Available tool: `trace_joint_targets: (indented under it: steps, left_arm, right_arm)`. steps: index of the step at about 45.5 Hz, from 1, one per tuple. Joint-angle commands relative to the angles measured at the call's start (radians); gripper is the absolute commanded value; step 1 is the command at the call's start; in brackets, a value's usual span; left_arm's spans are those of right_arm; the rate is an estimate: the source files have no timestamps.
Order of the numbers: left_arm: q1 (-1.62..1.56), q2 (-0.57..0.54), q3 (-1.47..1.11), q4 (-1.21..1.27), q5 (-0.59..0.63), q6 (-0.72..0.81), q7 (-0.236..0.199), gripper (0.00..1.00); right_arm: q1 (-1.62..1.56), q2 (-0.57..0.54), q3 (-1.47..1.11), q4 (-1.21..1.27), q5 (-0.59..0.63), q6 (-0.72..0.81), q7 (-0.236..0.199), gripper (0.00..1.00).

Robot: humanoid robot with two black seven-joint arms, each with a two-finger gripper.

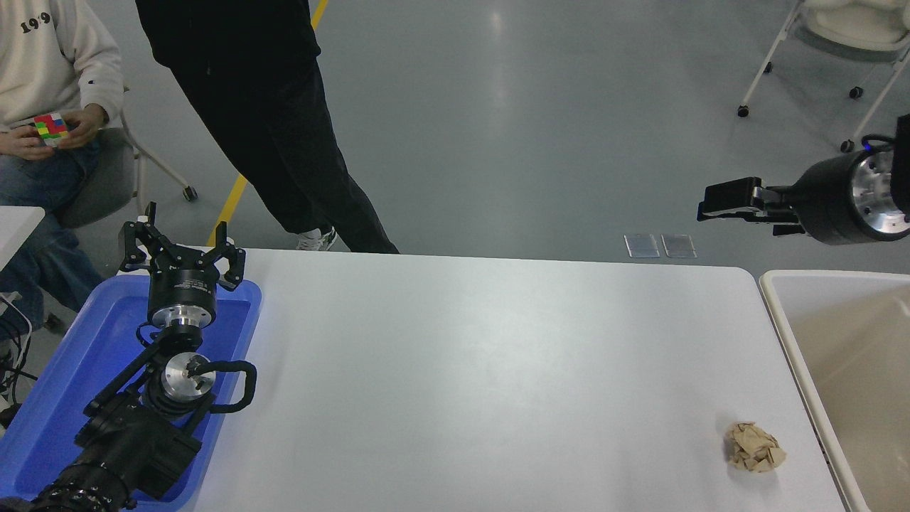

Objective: Pick up foil plate and place in dustbin

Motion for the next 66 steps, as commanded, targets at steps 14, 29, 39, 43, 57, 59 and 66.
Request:
trace_joint_targets:
  steps: [14,29,39,43,57,59,66]
  left_arm:
    - [0.0,-0.001,0.0,0.0,0.0,0.0,0.001,0.99]
    - [0.0,0.001,0.0,0.0,0.0,0.0,-0.001,0.99]
    - [0.0,0.001,0.0,0.0,0.0,0.0,0.001,0.99]
    - [0.0,-0.001,0.0,0.0,0.0,0.0,-0.001,0.99]
    - [0.0,-0.001,0.0,0.0,0.0,0.0,-0.001,0.99]
    - [0.0,-0.001,0.0,0.0,0.0,0.0,-0.001,0.99]
    - [0.0,-0.001,0.0,0.0,0.0,0.0,-0.001,0.99]
  right_arm:
    - [0.032,0.339,0.137,0.021,0.144,0.149,0.003,1.0]
    - [0.02,0.423,0.091,-0.028,0.139,0.169,-0.001,1.0]
    - [0.032,0.39,0.048,-0.044,0.167,0.277,-0.001,1.0]
    - [0.047,0.359,0.036,-0.041,0.26,0.297,-0.001,1.0]
    - [0.083,0.35,0.004,-0.038,0.33,0.312,-0.001,1.0]
    - [0.084,0.35,0.0,-0.038,0.33,0.312,-0.001,1.0]
    - [0.086,0.35,-0.001,-0.038,0.33,0.313,0.0,1.0]
